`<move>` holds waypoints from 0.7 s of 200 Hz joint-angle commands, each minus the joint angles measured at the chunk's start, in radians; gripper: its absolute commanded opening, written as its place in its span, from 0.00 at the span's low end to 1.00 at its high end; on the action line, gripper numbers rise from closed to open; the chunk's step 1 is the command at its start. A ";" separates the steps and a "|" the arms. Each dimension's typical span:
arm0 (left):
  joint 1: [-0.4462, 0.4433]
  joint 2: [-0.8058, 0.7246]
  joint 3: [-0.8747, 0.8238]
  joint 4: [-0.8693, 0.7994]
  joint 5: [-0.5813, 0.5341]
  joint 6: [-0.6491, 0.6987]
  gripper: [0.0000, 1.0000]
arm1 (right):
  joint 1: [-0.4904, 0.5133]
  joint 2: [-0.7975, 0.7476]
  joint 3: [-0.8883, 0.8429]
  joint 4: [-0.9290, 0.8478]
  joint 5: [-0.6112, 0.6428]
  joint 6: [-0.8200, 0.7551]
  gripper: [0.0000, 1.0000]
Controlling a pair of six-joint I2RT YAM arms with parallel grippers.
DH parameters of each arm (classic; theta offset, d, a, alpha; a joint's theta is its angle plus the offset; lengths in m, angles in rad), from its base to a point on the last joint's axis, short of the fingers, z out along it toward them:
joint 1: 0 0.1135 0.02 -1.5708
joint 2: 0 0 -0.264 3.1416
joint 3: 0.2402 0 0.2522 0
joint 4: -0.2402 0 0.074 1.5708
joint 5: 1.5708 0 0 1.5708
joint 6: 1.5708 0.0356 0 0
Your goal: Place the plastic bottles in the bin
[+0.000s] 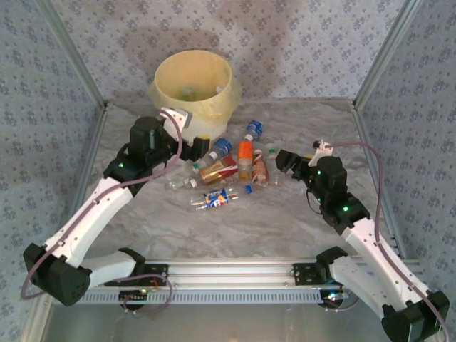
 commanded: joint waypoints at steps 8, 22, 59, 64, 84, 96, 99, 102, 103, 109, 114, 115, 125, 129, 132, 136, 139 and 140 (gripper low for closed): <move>-0.014 -0.035 -0.081 -0.124 0.065 0.193 0.98 | -0.005 -0.008 -0.019 0.039 0.035 -0.033 1.00; -0.023 -0.019 -0.104 -0.200 -0.002 0.265 0.98 | -0.006 -0.008 -0.026 0.042 0.042 -0.035 1.00; -0.113 0.105 -0.104 -0.315 -0.054 0.372 0.98 | -0.006 0.003 -0.029 0.045 0.048 -0.042 1.00; -0.131 0.124 -0.103 -0.315 -0.056 0.381 0.98 | -0.006 0.005 -0.030 0.045 0.049 -0.041 1.00; -0.194 0.205 -0.098 -0.304 -0.085 0.401 0.98 | -0.006 0.009 -0.028 0.038 0.051 -0.040 1.00; -0.233 0.256 -0.092 -0.298 -0.130 0.420 0.98 | -0.006 0.009 -0.026 0.030 0.051 -0.039 1.00; -0.243 0.270 -0.093 -0.294 -0.147 0.426 0.98 | -0.007 0.009 -0.026 0.028 0.051 -0.040 1.00; -0.250 0.281 -0.094 -0.287 -0.169 0.430 0.98 | -0.007 0.009 -0.026 0.025 0.052 -0.041 1.00; -0.253 0.284 -0.095 -0.285 -0.174 0.432 0.97 | -0.008 0.009 -0.026 0.024 0.052 -0.041 1.00; -0.266 0.303 -0.098 -0.271 -0.208 0.442 0.97 | -0.008 0.008 -0.024 0.018 0.053 -0.041 1.00; -0.273 0.320 -0.100 -0.264 -0.222 0.447 0.97 | -0.008 0.006 -0.023 0.014 0.054 -0.043 1.00; -0.273 0.323 -0.099 -0.263 -0.224 0.447 0.97 | -0.008 0.007 -0.024 0.014 0.055 -0.043 1.00; -0.273 0.348 -0.096 -0.252 -0.230 0.445 0.96 | -0.008 0.005 -0.022 0.008 0.058 -0.047 1.00; -0.273 0.357 -0.094 -0.248 -0.229 0.445 0.95 | -0.008 0.005 -0.022 0.007 0.058 -0.046 1.00; -0.274 0.364 -0.092 -0.247 -0.227 0.445 0.95 | -0.008 0.004 -0.021 0.005 0.059 -0.047 1.00; -0.273 0.374 -0.089 -0.247 -0.228 0.445 0.95 | -0.008 0.003 -0.021 0.004 0.059 -0.047 1.00; -0.276 0.383 -0.086 -0.247 -0.228 0.444 0.95 | -0.008 0.004 -0.020 0.004 0.060 -0.049 1.00; -0.276 0.385 -0.084 -0.247 -0.229 0.444 0.95 | -0.008 0.004 -0.020 0.003 0.061 -0.050 1.00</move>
